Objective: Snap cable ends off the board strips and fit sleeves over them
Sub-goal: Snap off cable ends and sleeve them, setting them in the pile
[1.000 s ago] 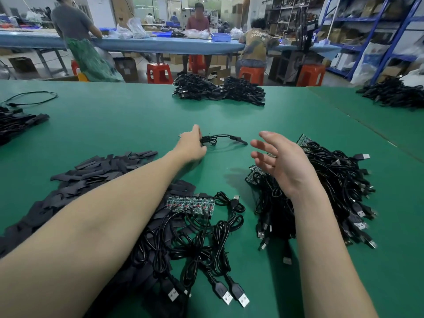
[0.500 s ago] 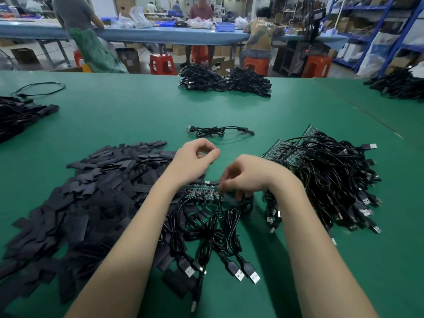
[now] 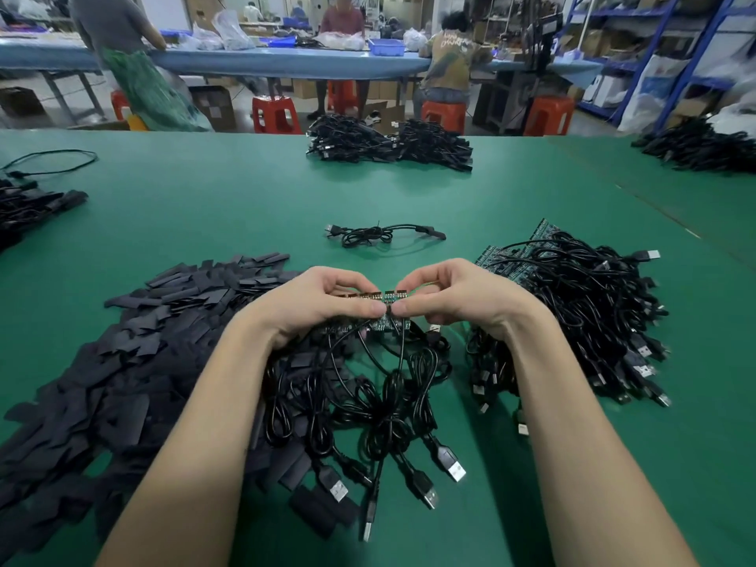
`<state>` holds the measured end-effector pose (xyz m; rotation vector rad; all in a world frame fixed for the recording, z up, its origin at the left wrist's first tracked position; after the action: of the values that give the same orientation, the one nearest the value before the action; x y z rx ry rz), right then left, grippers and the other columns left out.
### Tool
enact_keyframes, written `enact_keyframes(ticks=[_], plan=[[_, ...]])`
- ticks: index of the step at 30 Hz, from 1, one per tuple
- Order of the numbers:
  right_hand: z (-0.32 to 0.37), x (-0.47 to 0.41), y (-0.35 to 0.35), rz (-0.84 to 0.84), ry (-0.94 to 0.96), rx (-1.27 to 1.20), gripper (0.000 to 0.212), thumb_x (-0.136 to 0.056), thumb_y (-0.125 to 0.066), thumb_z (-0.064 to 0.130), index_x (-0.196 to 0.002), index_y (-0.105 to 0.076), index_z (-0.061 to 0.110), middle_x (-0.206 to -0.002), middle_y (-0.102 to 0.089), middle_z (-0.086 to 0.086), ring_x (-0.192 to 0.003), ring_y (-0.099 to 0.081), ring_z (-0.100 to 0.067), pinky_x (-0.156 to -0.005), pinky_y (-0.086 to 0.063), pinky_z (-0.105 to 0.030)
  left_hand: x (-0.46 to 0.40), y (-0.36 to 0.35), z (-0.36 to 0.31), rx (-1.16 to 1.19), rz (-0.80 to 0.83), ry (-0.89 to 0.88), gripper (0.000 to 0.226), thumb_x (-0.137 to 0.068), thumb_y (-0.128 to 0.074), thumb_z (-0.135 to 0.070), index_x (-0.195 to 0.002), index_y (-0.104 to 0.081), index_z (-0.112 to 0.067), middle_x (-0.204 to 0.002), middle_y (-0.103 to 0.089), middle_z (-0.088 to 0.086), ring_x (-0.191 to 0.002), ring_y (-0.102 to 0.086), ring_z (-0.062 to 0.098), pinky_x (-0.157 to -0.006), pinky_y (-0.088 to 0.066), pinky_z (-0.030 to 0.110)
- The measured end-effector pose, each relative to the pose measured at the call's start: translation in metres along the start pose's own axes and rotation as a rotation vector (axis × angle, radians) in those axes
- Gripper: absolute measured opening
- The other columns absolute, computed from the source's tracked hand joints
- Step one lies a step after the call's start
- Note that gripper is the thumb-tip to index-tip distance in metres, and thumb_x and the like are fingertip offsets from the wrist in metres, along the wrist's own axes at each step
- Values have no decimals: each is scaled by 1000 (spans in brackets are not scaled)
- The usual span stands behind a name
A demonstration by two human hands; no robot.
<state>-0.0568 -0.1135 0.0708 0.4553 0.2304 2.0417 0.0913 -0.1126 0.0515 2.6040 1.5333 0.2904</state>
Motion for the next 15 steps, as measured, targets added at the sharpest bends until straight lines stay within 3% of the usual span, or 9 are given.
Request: enact_keyframes(ticks=[3,7,15], plan=[[-2,-2,1,-17,3,-59,27,-68,-90,24,-85,-71,15,-65,-63,4,-50,-44,-7,-50,-34,-18,-2,4,2,70,-61,32,27,-60,-89,-31,-82,-80,-19,-83,-76,2,-70,-66,10,-77,-50,24],[-1,-4,2,-4,52,-105,40,-54,-91,33,-83,-71,13,-69,-53,-5,-54,-39,-9,-50,-32,-18,-3,1,-4,36,-82,35,32,-60,-95,-31,-88,-82,-22,-93,-78,2,-81,-69,8,-89,-49,25],[-1,-3,-6,122,155,-163,14,-67,-85,18,-75,-73,16,-62,-58,-2,-51,-39,-8,-48,-31,-15,-1,-9,-8,73,-21,4,16,-67,-86,-22,-82,-82,-20,-86,-78,2,-77,-69,8,-77,-53,16]])
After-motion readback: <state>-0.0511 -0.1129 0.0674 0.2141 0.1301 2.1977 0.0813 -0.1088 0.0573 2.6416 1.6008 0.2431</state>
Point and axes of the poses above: each hand's wrist, its own x-axis away from the middle knuckle, its own y-axis out of the back of the hand, z = x × y, the point moved 9 cm from there along -x, towards the middle knuckle
